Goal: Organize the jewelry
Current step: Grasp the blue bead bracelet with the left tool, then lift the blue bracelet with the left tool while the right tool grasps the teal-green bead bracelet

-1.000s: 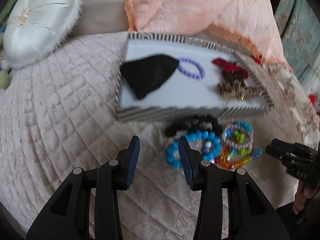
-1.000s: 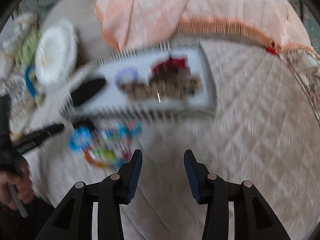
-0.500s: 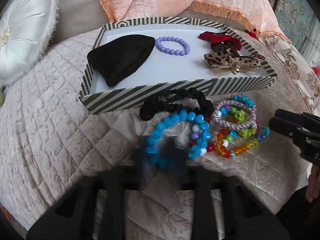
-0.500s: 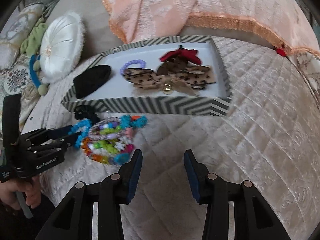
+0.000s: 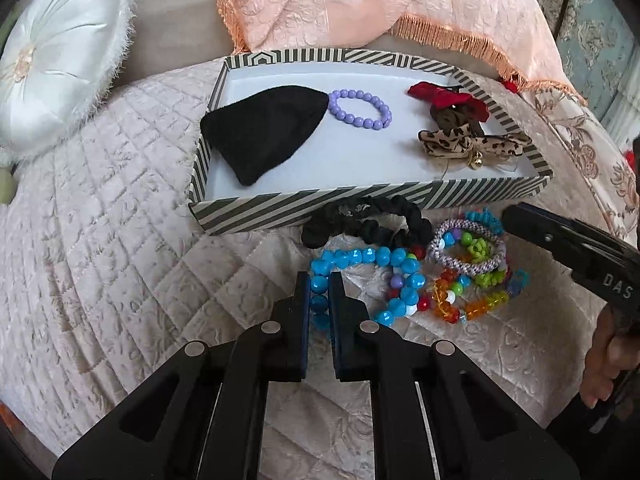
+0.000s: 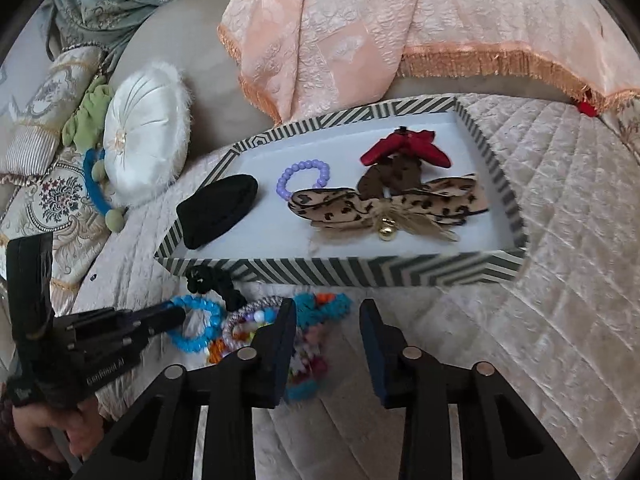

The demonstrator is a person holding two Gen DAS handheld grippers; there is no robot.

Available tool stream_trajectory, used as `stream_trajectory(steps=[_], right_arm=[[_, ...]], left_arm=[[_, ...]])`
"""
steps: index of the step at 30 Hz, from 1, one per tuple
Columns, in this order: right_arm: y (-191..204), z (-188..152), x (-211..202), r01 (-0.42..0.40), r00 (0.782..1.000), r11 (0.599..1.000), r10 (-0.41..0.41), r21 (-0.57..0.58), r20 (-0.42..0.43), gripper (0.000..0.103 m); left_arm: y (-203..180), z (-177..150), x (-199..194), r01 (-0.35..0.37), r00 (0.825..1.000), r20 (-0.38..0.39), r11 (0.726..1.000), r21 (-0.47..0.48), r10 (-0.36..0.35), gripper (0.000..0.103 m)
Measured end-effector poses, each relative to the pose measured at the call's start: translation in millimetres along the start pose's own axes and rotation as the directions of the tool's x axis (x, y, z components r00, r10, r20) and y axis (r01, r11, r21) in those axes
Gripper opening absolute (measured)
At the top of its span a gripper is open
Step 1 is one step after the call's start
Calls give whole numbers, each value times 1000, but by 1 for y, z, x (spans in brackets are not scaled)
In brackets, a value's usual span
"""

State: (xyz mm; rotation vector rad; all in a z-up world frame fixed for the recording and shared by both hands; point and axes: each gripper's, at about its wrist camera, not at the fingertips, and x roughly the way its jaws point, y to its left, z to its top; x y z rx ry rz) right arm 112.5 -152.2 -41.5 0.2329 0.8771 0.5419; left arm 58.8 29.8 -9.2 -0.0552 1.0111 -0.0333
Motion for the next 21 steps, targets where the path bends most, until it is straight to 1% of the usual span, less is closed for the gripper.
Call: stream_trajectory(steps=[3,6,7,8,12,15,21], right_arm=[[10,1,10,-5,1000,999,5,-42,-13,28],[16,-1,24,39,998,997,-42,-73,-46,26],[15,-1,24,36,998,997,-39,-65,-44,23],[12,-1,22,32,999,998,-34,-53,-38,13],[5,2,-3,8,1000,1000,-8,-15,20,13],[-3,2,-23,-24,998,1000,23,20,61,13],[-11,4,-53,-47,992,998,43,36,115,13]], left_arm=[[-1,0,4,0,1000,-9,1000,1,0,7],[-1,0,8,-1,1000,-20,1000,4,1,7],[0,-1,8,-2,1000,-21,1000,4,2,7],[0,-1,8,-2,1000,-22,1000,4,2,7],[0,0,7,0,1000,-17,1000,1,0,7],[-2,1,6,0,1000,-15,1000,4,0,7],[-3,2,3,1,1000,-4,1000,8,-1,7]])
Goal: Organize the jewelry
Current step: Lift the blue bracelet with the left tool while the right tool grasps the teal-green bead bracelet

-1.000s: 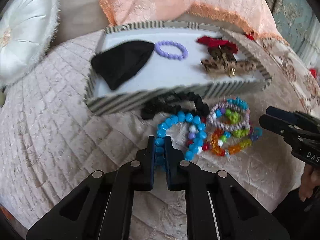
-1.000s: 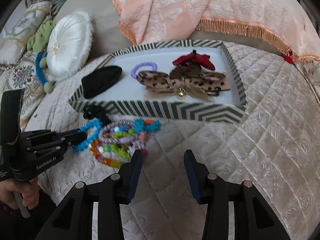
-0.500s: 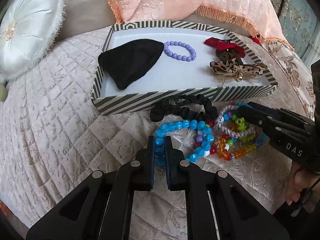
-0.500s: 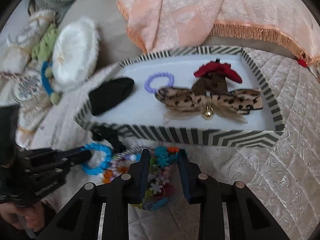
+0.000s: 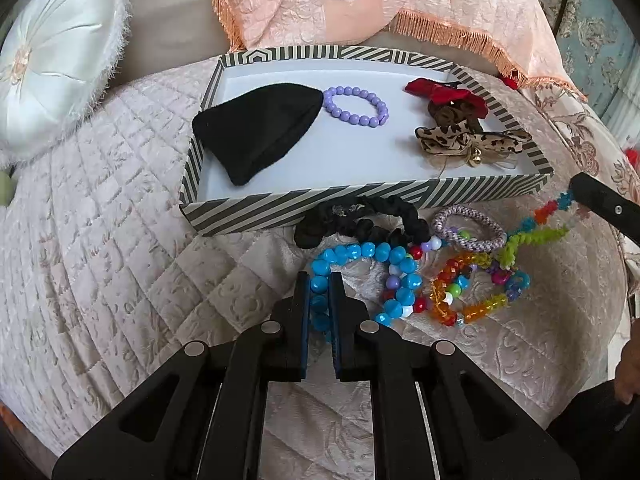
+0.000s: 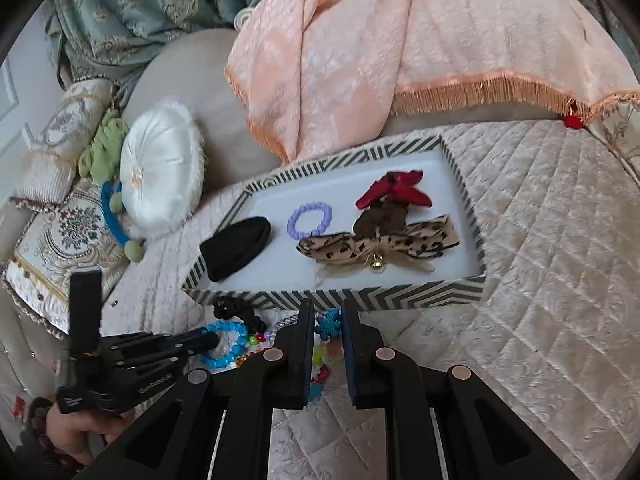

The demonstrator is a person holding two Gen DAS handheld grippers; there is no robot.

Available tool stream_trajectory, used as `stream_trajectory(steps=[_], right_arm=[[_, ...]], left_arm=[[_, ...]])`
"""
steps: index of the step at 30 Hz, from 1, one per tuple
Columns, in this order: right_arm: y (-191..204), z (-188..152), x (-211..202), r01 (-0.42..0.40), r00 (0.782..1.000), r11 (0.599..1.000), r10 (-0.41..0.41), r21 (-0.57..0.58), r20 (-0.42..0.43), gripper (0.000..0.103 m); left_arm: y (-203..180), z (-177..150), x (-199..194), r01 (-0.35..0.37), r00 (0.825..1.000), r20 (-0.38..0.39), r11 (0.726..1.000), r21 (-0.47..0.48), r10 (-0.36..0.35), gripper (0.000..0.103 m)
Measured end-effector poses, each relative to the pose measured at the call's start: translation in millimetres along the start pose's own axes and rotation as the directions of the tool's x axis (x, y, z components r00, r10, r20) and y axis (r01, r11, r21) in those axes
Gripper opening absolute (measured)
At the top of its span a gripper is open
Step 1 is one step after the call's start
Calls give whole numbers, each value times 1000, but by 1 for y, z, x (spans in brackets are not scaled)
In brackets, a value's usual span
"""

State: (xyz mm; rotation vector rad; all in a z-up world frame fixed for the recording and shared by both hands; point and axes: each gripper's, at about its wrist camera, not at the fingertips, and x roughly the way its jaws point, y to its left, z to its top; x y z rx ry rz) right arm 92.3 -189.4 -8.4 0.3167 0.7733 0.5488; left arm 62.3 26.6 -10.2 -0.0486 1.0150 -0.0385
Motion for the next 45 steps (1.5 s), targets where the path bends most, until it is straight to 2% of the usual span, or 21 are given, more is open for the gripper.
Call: stream_trajectory(steps=[13,21,26,45], right_arm=[[19,6,-32,21,997,998,-17,-56,72,13],[15,0,-17,85,996,995,-85,-59,5,13],[17,-2,-14,120,993,989,-121,-82,-6,13],[19,-6,-10,143,989,985,-146,-95,-22,13]], left_arm=[[4,6,-18,19,999,51,1000,-9,-18,7],[2,9,-29,52,995,91,999,-9,-51,7],[-3,10,-35,9,993,120,1000,6,-9,7],[-1,8,-35,-10,993,120,1000,2,10,7]])
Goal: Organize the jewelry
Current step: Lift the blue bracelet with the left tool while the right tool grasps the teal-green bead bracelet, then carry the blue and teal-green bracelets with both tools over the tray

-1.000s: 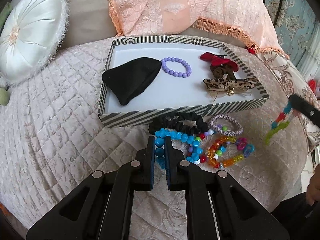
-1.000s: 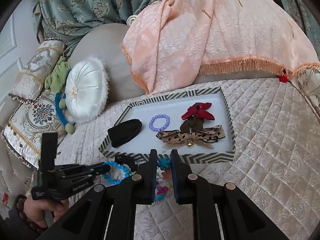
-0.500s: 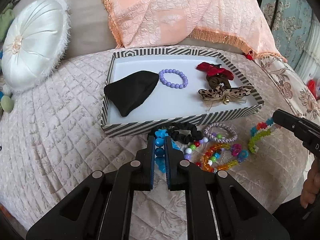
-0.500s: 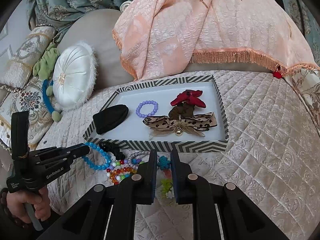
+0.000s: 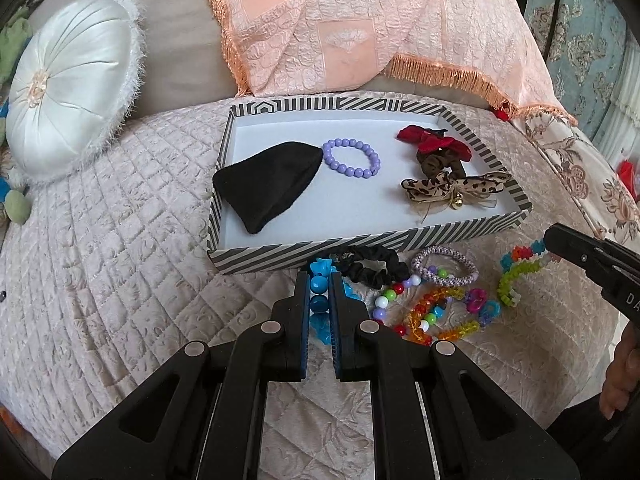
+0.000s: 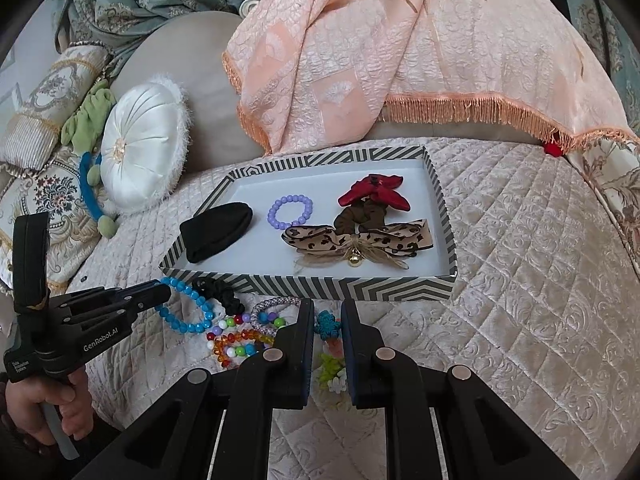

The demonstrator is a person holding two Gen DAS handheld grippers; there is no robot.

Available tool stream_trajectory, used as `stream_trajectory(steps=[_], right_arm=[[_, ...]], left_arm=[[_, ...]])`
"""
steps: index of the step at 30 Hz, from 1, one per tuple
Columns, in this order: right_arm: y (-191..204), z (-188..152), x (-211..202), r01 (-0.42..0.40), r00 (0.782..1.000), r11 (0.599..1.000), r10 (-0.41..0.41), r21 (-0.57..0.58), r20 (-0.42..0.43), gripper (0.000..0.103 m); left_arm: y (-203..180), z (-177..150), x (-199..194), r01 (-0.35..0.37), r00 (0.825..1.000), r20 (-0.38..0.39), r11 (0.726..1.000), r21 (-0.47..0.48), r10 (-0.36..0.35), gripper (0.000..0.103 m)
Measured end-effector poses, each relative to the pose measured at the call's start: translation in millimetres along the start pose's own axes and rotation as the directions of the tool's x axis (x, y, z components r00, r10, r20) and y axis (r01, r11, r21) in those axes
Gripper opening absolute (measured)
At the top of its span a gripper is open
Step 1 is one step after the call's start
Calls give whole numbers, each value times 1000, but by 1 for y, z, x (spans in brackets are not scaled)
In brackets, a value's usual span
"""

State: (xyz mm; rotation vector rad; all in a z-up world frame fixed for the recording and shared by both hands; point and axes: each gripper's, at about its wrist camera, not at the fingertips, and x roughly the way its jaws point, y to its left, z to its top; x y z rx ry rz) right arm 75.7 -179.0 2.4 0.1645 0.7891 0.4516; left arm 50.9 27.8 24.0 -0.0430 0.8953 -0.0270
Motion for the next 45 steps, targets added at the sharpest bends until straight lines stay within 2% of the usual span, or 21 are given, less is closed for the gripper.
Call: stream_trajectory(steps=[24,32,40,45], right_arm=[[-2,0,-1,2,1000,1000,-2,2,4,13],[0,7,-14,-9,999,1000,9,-8,48,13],[3,38,-37,-36,991,999,37,-12,128,13],[8,73,-29,-66,987,998,67,-12,147,13]], left_arm=[[3,0,2,-7,1000,-6,1000,-1,7,7],[-1,3,-14,15,1000,26,1000,3,-15,7],[-3,33,-43,86,993,88,996,-15,-84,7],[-9,65,-38,93,991,98,996,0,-93,7]])
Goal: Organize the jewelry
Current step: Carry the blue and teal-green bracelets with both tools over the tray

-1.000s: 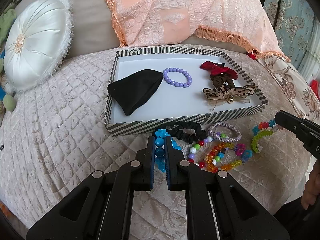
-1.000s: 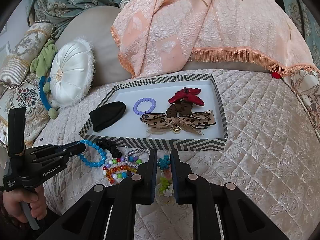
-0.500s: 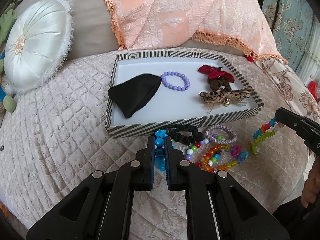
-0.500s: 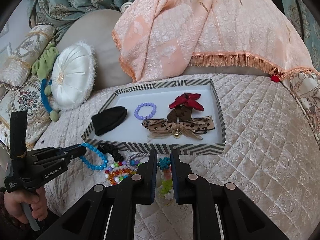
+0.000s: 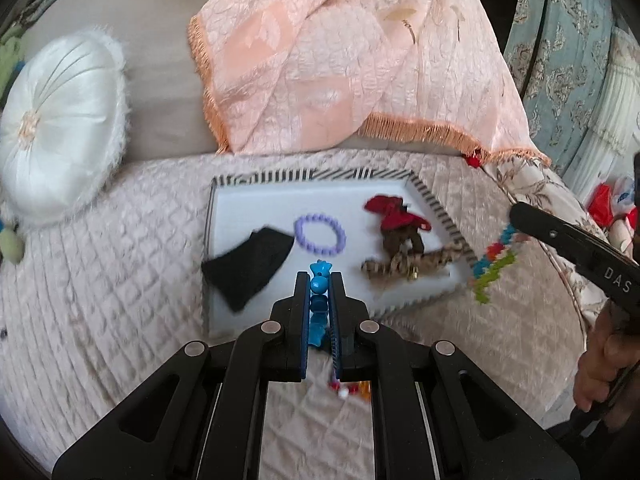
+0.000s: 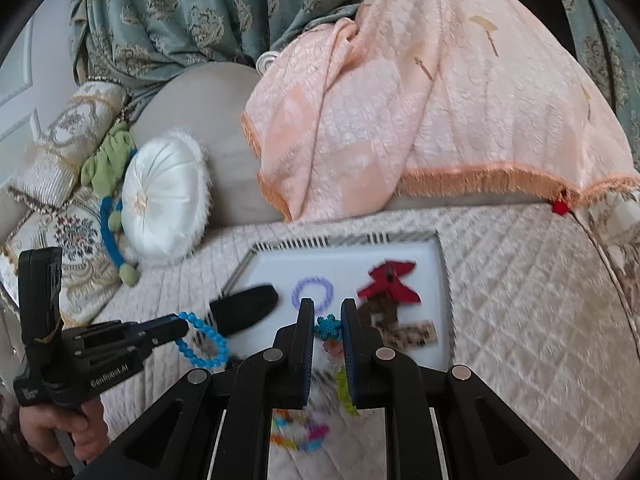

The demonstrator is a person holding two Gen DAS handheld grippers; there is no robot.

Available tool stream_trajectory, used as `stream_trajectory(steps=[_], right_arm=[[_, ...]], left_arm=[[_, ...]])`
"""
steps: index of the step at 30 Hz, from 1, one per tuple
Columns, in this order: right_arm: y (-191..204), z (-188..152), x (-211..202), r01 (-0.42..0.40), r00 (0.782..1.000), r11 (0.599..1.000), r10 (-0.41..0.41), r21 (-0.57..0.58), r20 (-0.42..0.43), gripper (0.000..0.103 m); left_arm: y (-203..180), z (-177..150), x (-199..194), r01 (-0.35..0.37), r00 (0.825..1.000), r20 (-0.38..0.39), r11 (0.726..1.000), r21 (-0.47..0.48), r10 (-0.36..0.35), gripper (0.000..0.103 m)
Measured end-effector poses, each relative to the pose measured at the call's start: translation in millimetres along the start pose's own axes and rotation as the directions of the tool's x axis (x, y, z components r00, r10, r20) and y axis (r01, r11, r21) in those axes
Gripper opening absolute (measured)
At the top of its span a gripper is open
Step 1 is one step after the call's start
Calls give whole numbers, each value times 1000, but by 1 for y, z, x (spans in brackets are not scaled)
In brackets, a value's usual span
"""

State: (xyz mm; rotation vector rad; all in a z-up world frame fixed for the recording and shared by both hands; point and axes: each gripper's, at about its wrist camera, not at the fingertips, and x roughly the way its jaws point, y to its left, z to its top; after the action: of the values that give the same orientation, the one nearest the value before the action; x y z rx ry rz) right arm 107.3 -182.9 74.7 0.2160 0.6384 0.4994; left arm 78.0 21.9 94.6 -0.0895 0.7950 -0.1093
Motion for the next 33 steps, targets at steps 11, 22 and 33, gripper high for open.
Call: stream_trajectory(steps=[11,22,33], right_arm=[[-3,32,83,-70,997,997,71,34,-29,13],[-32,16,173,-35,981,989,61,142,-185,13],[-37,2,186,38,965,989,1,144,-264,13]], left_arm=[[1,16,83,70,992,-99,994,-87,-79,7],[-2,-8,131,-42,973,-229,999,-29,34,7],[18,-20,138,-89,963,-261,995,-52,73,7]])
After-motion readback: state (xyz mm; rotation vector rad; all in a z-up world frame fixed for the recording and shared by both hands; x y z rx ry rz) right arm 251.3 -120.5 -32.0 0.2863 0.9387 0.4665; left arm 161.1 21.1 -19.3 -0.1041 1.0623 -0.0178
